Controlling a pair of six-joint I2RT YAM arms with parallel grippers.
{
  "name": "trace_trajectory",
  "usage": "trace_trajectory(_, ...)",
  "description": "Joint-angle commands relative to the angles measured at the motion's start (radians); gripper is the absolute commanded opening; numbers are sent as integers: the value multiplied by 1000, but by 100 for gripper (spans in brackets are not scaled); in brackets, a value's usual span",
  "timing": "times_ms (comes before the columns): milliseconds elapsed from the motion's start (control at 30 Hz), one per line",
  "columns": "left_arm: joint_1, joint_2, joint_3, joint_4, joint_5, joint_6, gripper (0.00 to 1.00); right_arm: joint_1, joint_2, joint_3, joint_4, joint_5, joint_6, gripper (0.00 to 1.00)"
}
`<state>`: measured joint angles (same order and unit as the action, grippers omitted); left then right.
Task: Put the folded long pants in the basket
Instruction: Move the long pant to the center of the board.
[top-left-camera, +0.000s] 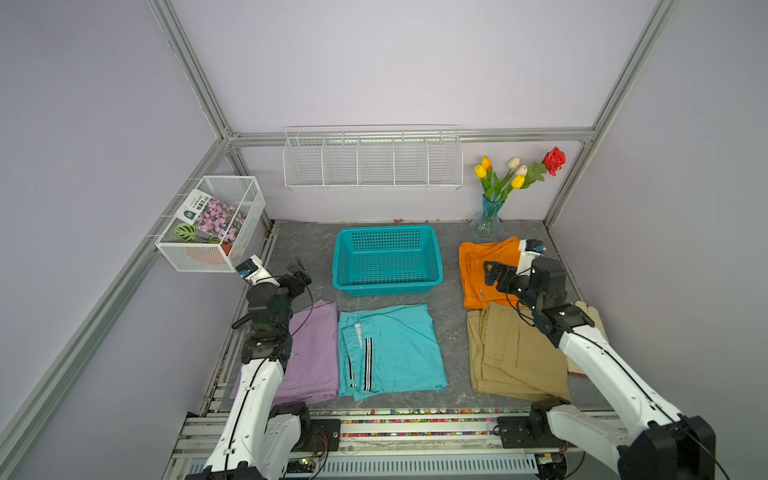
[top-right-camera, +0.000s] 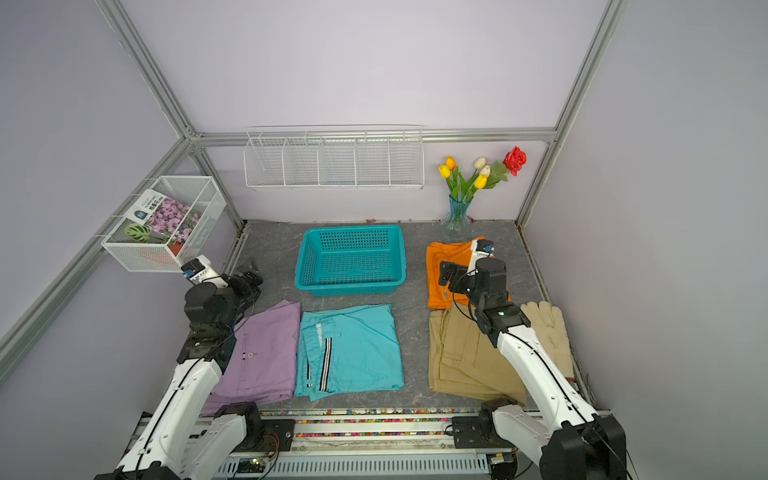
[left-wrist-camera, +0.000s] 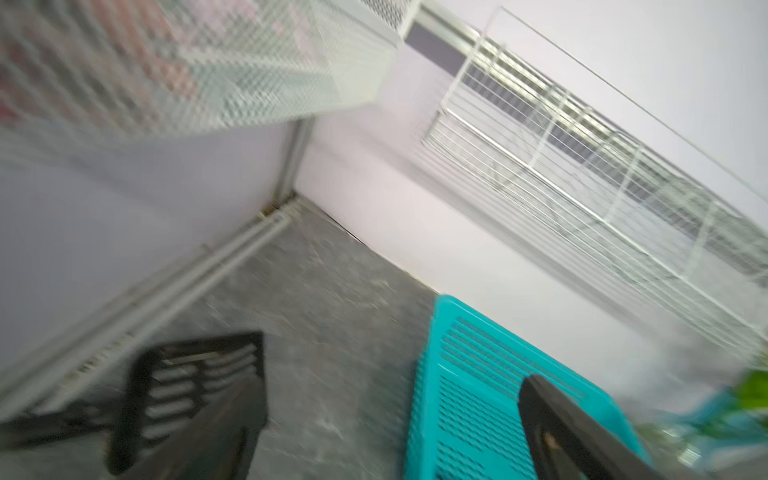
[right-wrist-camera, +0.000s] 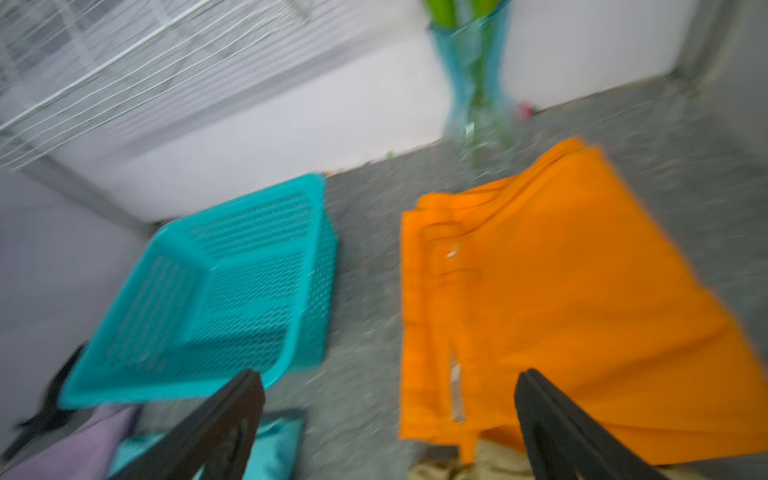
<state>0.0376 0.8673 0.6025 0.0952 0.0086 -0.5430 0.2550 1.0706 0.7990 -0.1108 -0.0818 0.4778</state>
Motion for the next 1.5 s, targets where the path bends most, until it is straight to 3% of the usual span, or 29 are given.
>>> trace_trajectory(0,2,41,92,-368,276,-269,100,159,28,14,-167,-208,101,99)
trace_trajectory(100,-2,97,156,-573,474,-265,100,332,28,-24,-174,-102,111,99)
trace_trajectory(233,-42,24,-24,-454,653,-261,98,450,38,-123,-115,-32,137,99)
trace_trajectory(367,-71,-107,-142,-438,620,-250,98,454,86,-178,-66,23,138,99)
trace_trajectory(433,-83,-175,-174,-441,604,-252,98,452,157,-175,-25,-25,124,99)
trace_trajectory(567,-85,-242,-166,-487,614,-255,99,453,295,-174,88,-130,138,99)
trace_trajectory(700,-86,-296,-156,-534,568,-244,99,453,381,-165,120,-102,144,99)
trace_trajectory(867,-85,-300,-162,-505,611,-267,99,456,483,-131,146,-131,149,95)
trace_trajectory(967,-86,-308,-166,-504,598,-286,100,463,539,-106,158,-157,151,85)
trace_trajectory(1067,-86,-325,-183,-478,604,-312,100,469,577,-86,155,-170,149,65)
trace_trajectory(1200,-85,-332,-203,-447,604,-322,100,468,588,-68,116,-123,147,27)
trace_trajectory(1300,-86,-310,-204,-441,616,-304,99,464,552,-58,47,-33,144,6)
trace_trajectory(1367,-85,-289,-205,-430,643,-298,96,460,516,-65,16,18,147,0)
trace_trajectory(1467,-99,-266,-224,-401,636,-315,94,454,459,-81,-33,98,150,0)
